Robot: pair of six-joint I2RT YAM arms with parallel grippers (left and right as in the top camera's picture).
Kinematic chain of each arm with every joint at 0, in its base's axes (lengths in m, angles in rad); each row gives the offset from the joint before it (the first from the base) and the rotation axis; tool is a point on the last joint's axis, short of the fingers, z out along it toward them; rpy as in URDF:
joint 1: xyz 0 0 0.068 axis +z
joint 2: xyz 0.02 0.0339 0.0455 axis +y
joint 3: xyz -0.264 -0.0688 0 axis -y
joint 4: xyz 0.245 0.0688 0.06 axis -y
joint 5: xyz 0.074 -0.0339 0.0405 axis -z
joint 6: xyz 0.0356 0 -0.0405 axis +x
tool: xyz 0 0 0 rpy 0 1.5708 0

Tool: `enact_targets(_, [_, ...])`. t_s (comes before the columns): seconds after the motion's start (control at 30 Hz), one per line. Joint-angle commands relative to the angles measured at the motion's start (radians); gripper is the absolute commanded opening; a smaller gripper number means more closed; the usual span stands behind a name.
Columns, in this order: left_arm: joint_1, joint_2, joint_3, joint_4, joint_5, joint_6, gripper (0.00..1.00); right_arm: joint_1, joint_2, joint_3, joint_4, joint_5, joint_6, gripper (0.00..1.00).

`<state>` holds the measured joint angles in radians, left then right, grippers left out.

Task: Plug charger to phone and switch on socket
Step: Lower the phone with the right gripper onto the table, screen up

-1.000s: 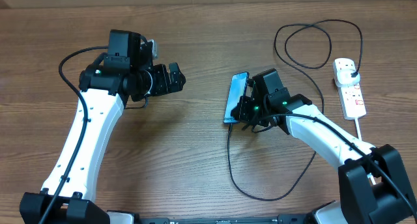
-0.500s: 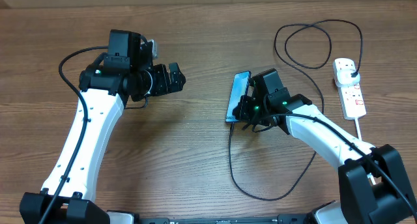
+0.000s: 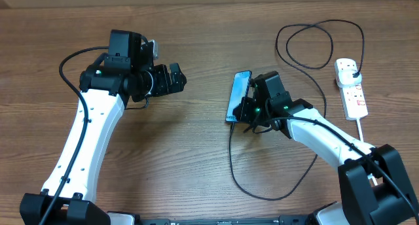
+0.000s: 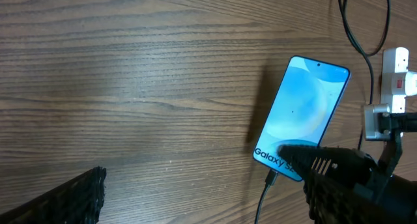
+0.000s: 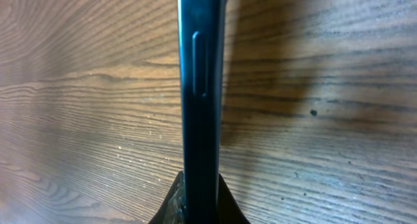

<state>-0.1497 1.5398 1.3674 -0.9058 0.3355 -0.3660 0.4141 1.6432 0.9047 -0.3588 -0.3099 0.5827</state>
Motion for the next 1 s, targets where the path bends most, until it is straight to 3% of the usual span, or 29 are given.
enact_targets(0.0, [0.005,-0.008,0.008,0.001,-0.010,0.015,1.00,0.006,-0.008,-0.002,0.024,-0.006,-0.012,0.04])
enact_targets(0.7, [0.005,-0.008,0.008,0.001,-0.010,0.015,1.00,0.005,0.119,-0.002,0.164,-0.152,-0.011,0.04])
enact_targets(0.97, [0.005,-0.008,0.008,0.001,-0.010,0.015,1.00,0.005,0.121,-0.002,0.163,-0.221,-0.012,0.08])
